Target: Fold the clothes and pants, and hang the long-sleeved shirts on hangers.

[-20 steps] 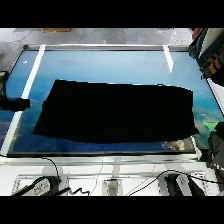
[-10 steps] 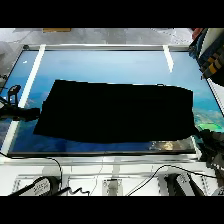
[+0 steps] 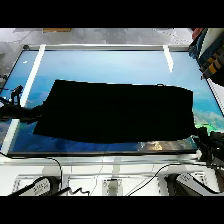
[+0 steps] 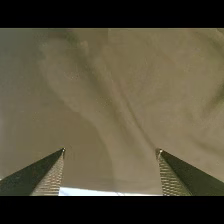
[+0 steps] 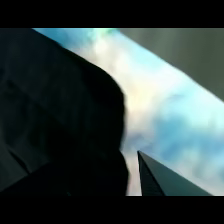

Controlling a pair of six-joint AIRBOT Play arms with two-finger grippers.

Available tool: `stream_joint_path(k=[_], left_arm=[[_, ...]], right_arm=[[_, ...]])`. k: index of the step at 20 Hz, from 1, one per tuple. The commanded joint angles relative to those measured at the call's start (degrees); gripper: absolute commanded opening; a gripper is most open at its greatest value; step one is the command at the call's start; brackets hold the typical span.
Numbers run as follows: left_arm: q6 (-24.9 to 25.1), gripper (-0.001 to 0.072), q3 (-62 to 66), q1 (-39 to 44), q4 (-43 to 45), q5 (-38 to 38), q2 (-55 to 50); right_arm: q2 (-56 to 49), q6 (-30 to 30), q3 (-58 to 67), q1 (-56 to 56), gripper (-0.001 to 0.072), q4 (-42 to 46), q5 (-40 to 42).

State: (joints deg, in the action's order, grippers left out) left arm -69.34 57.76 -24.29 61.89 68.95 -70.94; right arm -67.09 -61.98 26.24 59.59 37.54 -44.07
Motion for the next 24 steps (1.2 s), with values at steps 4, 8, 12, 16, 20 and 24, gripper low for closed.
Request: stream_joint_path(k=[4,8,12,16,20,24], left_arm=[[-15.6,0.0539,-1.0,-1.0,14.4,1.4,0.0],[-17.5,0.0539,-6.1,-4.5,15.1,3.3,0.0],[-19.0,0.0539,-12.0,-4.8,13.7,0.4,0.0],[-19.1,0.0539,-16.2,-4.8,6.6,-7.5,0.0],[-22.2,0.049,-19.5,-4.8,2.8,-15.6,-0.1],[-22.2,0.0345,-19.7,-4.8,1.4,-22.3,0.0]], right_arm=[[-3.8,14.7,-0.1,0.0,0.0136,-9.7,1.9],[-3.8,14.8,-0.1,0.0,0.0028,-9.2,1.7],[-3.8,14.7,-0.1,0.0,0.0028,-9.2,1.7],[-3.8,14.8,-0.1,0.0,0.0028,-9.2,1.7],[-3.8,14.8,-0.1,0.0,0.0028,-9.2,1.7],[-3.7,14.8,-0.1,0.0,0.0028,-9.2,1.6]])
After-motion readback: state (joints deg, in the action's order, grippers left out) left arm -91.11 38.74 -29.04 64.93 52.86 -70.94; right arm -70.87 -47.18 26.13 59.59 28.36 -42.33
